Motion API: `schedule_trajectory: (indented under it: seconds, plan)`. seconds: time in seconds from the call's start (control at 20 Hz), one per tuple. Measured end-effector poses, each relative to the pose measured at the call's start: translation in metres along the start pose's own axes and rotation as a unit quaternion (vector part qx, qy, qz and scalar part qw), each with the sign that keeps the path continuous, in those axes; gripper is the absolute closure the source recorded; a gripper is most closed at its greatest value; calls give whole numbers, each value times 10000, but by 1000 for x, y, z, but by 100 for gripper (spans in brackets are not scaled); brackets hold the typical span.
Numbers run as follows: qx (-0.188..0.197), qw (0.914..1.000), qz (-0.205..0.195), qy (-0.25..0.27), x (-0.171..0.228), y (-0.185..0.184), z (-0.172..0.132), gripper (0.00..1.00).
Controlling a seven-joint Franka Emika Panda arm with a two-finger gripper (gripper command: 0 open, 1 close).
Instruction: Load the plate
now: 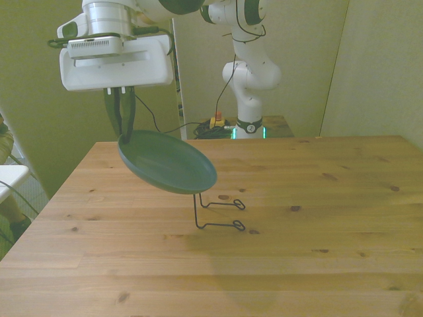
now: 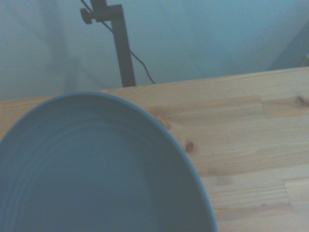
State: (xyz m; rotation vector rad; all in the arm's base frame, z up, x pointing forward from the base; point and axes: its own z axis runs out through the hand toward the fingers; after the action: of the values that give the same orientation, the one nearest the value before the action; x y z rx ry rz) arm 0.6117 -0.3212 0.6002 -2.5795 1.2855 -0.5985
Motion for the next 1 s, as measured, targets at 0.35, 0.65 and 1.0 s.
schedule_trajectory:
  seconds: [0.35, 0.65, 1.0]
  plan:
    - [-332, 9985, -428, 72, -26, -48, -19, 100]
    - [-620, 9954, -735, -40, -45, -64, -7, 100]
    - [-593, 9953, -761, -31, -51, -66, -12, 100]
